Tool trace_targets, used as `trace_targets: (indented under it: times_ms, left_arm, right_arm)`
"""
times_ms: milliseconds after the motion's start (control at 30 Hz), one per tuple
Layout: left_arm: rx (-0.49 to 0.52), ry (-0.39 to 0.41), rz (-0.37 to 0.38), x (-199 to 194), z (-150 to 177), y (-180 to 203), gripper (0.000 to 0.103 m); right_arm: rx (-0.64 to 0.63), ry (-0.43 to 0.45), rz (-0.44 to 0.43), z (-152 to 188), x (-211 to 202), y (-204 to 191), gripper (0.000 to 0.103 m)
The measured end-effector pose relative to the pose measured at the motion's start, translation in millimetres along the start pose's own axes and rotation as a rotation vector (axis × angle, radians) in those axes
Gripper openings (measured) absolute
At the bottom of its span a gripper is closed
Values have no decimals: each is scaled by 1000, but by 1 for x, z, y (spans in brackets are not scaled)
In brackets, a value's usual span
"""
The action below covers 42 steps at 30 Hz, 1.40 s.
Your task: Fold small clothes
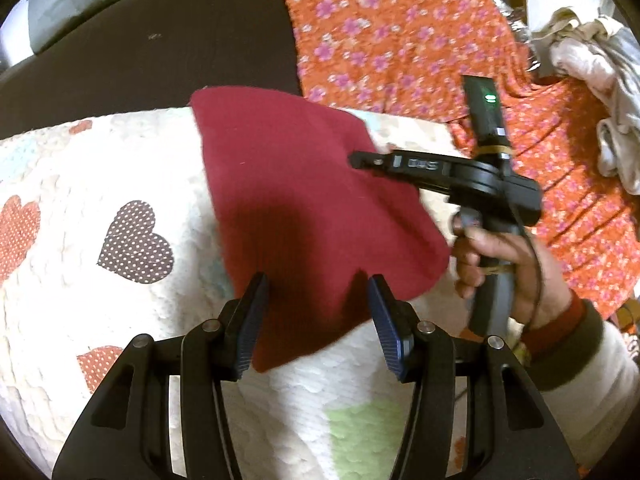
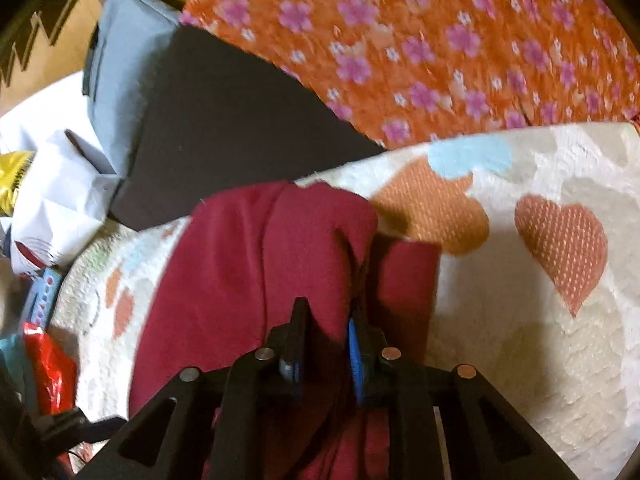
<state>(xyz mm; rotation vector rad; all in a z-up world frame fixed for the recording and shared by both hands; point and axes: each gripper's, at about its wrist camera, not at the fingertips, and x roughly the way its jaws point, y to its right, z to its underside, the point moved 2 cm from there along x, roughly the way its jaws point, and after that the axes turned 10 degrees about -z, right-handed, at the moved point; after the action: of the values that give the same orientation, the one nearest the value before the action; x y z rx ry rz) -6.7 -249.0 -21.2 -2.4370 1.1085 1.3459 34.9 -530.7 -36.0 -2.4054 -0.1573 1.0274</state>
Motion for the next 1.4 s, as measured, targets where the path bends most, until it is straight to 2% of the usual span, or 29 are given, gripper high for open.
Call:
trace_targets:
  times_ms: [100,200,333,433,533,600,700,800,867,933,1033,1133,1200,1233,1300,1400]
  left_arm:
    - [-1,-11,-25,7,2,-3,51]
    - [-7,-15,-41,8,1,-4,51]
    - [-7,-12,-58,8,2,-3,51]
    - [4,-10,-75,7,3,0,51]
    - [8,-15,-83,6,3,0,51]
    - [7,-18,-87,8,1,2,51]
    - [19,-25,-106,9,2,3,51]
    - [14,-26,-113,9,1,2,51]
    - [-12,-22,-102,7,-2,-1,51]
    - [-54,-10,-79,4,-7,-8,57]
    - [-107,9,-59,2,-15,-16,63]
    - [-151,10,-46,4,-23,-23,63]
    - [-170,7,-38,7,-28,-26,63]
    - [-175,5,-40,9,-30,-28,63]
    - [-187,4,-52,11,-34,-34,63]
    - [-224,-7,-46,16,-37,-45,63]
  right_arm:
    - [-2,28,28,-5,-19,-6,21]
    - [-41,63,-13,-8,-45,-27,22]
    - [-109,38,-84,2,-63,-61,22]
    - [-169,-15,-58,21,-58,-73,22]
    - [-158,-64,29,36,-44,-59,22]
    - [-109,-76,43,44,-37,-42,22]
    - [-104,-71,79,50,-34,-29,22]
    - [-76,-70,61,44,-46,-30,22]
    - [-79,-34,38,41,-61,-35,22]
    - [-77,23,22,35,-76,-38,23]
    - [-75,57,3,26,-77,-44,24]
    - [-56,23,-1,22,-54,-40,24]
    - [-44,-69,36,30,-32,-32,24]
    - [-39,-85,36,33,-27,-28,24]
    - [-4,-52,-4,32,-32,-24,24]
    - [24,-2,-83,25,-39,-25,32]
